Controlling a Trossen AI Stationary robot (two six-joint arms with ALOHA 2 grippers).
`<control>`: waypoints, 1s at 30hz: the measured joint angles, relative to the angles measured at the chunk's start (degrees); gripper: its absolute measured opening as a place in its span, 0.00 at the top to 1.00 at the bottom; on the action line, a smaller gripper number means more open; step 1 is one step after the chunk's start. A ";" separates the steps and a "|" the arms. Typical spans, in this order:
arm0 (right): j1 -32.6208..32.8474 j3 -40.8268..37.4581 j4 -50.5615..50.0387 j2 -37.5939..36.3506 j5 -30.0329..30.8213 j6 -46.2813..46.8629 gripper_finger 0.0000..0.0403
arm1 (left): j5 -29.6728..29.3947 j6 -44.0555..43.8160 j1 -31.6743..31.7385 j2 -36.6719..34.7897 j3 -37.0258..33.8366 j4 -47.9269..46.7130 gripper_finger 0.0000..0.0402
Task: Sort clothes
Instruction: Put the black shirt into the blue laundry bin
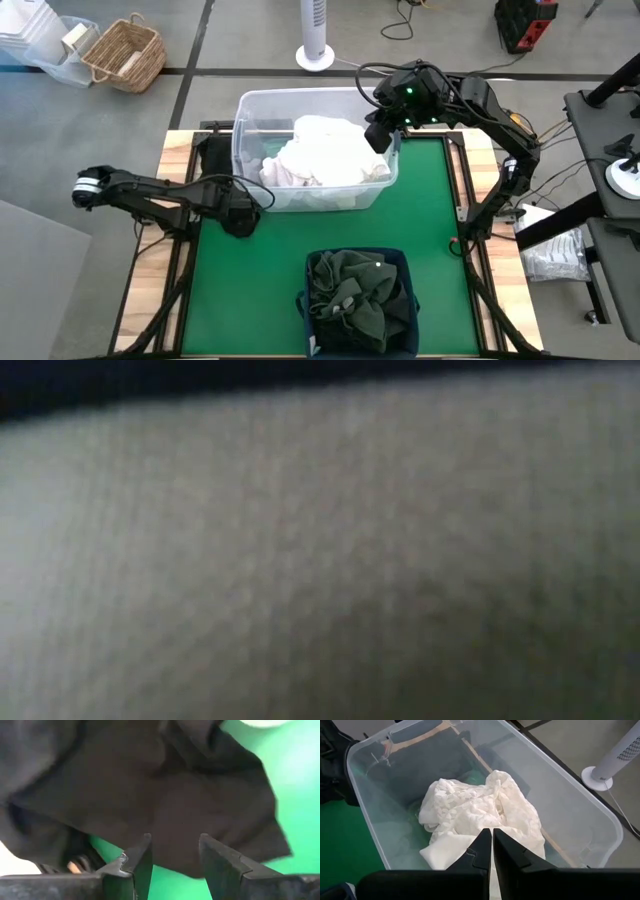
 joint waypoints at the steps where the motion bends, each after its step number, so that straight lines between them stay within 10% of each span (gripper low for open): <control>1: 0.00 0.00 0.02 0.00 -0.04 -0.02 0.98 | 1.09 -1.05 -0.18 0.04 0.00 0.16 0.65; 11: 0.25 0.00 0.00 -0.07 -1.44 -0.13 0.98 | 8.81 -7.97 -0.66 0.13 -0.02 1.56 0.65; 30: 2.73 -0.02 0.00 -0.07 -1.44 1.44 0.98 | 11.74 17.00 -5.20 0.35 -0.07 10.24 0.44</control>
